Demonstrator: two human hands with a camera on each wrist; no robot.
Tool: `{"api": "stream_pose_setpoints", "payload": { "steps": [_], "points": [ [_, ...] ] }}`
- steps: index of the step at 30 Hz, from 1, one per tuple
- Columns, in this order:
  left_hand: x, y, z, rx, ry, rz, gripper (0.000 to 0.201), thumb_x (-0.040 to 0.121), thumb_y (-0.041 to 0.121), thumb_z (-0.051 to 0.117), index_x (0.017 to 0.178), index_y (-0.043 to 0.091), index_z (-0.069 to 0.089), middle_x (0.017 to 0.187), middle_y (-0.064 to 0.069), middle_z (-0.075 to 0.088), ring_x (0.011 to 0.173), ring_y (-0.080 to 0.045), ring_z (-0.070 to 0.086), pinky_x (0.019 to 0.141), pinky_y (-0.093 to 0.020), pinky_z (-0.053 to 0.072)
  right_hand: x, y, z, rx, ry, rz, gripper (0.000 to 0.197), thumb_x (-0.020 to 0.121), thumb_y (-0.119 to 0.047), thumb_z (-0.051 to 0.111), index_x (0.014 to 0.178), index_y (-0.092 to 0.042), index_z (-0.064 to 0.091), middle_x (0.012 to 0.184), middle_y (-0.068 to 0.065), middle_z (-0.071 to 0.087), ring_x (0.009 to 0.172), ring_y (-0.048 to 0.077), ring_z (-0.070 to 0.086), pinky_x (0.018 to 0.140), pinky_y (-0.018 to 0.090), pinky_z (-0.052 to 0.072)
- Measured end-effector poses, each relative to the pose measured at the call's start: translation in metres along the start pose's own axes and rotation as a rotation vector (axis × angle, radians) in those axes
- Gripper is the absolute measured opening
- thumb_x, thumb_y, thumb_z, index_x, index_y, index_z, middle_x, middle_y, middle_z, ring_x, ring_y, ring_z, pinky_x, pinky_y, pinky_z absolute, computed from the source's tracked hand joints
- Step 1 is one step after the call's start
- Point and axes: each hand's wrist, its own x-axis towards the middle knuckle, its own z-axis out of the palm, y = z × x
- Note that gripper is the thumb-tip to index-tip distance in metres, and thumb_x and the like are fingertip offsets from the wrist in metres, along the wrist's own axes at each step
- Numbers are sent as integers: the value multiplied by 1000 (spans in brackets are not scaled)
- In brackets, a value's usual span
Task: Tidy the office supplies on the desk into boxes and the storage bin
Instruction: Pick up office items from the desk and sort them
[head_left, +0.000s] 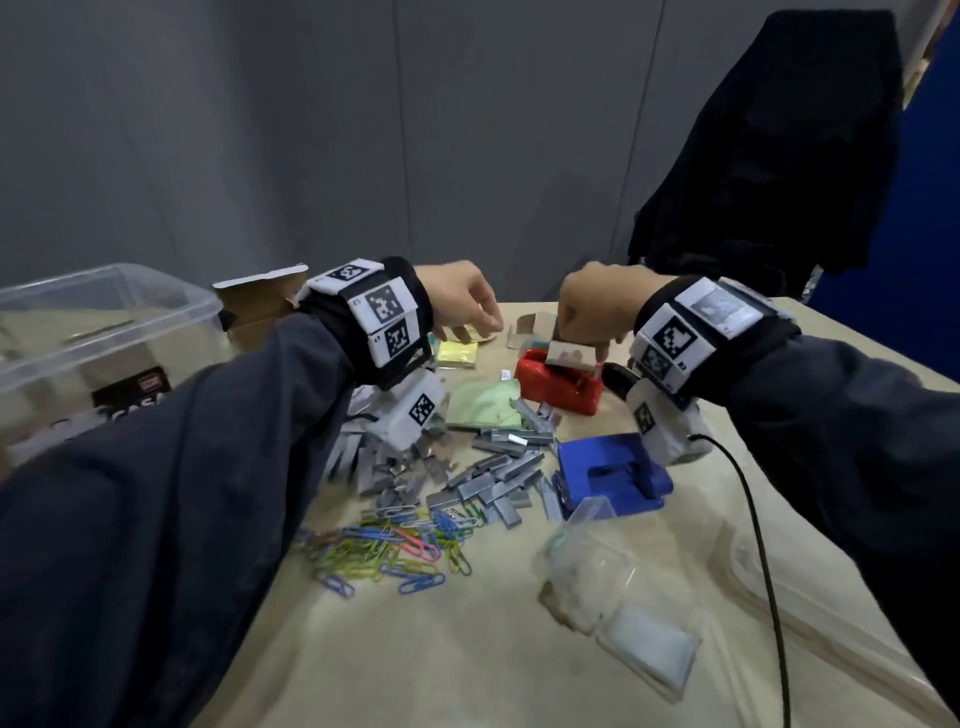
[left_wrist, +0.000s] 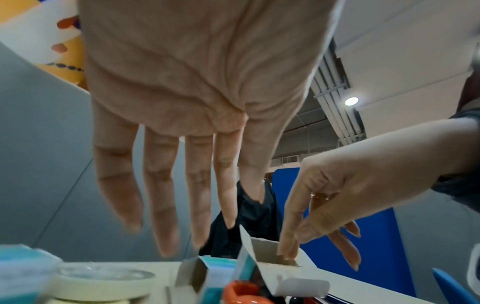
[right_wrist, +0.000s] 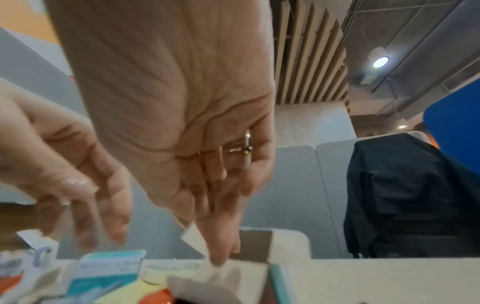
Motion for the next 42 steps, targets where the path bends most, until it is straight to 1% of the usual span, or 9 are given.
{"api": "stream_pose_setpoints", "payload": {
  "steps": [6, 11, 13, 16, 22, 29, 34, 38, 42],
  "points": [
    [-43, -37, -16, 93, -157, -110, 20, 95, 15, 60, 112, 7, 68, 97, -5, 70, 83, -16, 66, 74, -28, 53, -1, -25, -9, 199, -65, -162, 18, 90, -9, 61, 82, -12, 76, 64, -4, 72, 51, 4, 66, 52, 21, 52],
    [-64, -63, -17, 148, -188, -150, 21, 91, 15, 65, 112, 12, 69, 93, 0, 69, 88, -16, 67, 74, -27, 56, -4, -56, 6, 212, -362, -302, 12, 86, -12, 73, 97, -13, 78, 81, 2, 77, 79, 16, 75, 75, 31, 61],
    [-67, -68, -13, 168, -199, -153, 23, 91, 14, 66, 113, 13, 69, 99, -1, 69, 90, -16, 67, 72, -25, 55, -3, -65, 14, 169, -399, -320, 18, 82, -15, 78, 100, -16, 78, 85, 1, 77, 84, 14, 74, 70, 26, 60],
    [-66, -72, -4, 226, -204, -141, 23, 88, 16, 69, 112, 16, 69, 105, -4, 69, 87, -14, 65, 64, -21, 51, -3, -74, 22, 81, -350, -304, 23, 78, -25, 81, 98, -14, 78, 88, 0, 77, 77, 8, 71, 53, 13, 49],
    [-55, -64, 17, 416, -194, -141, 36, 85, 48, 67, 97, 14, 72, 91, 0, 70, 82, -13, 60, 65, -23, 46, 2, -82, 28, 13, -339, -293, 30, 80, -35, 79, 99, -11, 78, 87, -1, 76, 67, 5, 63, 56, 15, 46],
    [-41, -47, 36, 483, -177, -217, 43, 79, 39, 77, 61, 11, 50, 60, 2, 52, 59, -15, 49, 52, -25, 38, 3, -85, 33, -30, -326, -343, 22, 82, -25, 78, 96, -8, 77, 68, -6, 67, 56, 3, 57, 46, 12, 43],
    [-36, -43, 38, 484, -272, -269, 37, 83, 33, 75, 67, 5, 55, 82, -3, 65, 69, -15, 52, 60, -24, 41, -5, -90, 34, -219, -239, -416, 26, 78, -30, 78, 97, -12, 76, 83, -1, 66, 74, 15, 53, 48, 19, 31],
    [-39, -37, 37, 557, -181, -262, 40, 82, 43, 73, 66, 11, 55, 73, 1, 57, 59, -11, 47, 50, -23, 35, -1, -79, 36, -28, -119, -377, 27, 74, -37, 79, 86, -13, 75, 80, -1, 70, 76, 15, 60, 61, 23, 46],
    [-41, -38, 40, 469, -214, -323, 38, 86, 44, 68, 73, 10, 60, 60, 4, 62, 66, -13, 53, 52, -23, 36, 0, -62, 30, 247, -118, -290, 19, 77, -27, 79, 79, -10, 72, 65, -7, 70, 53, 2, 62, 51, 18, 43]
  ]
}}
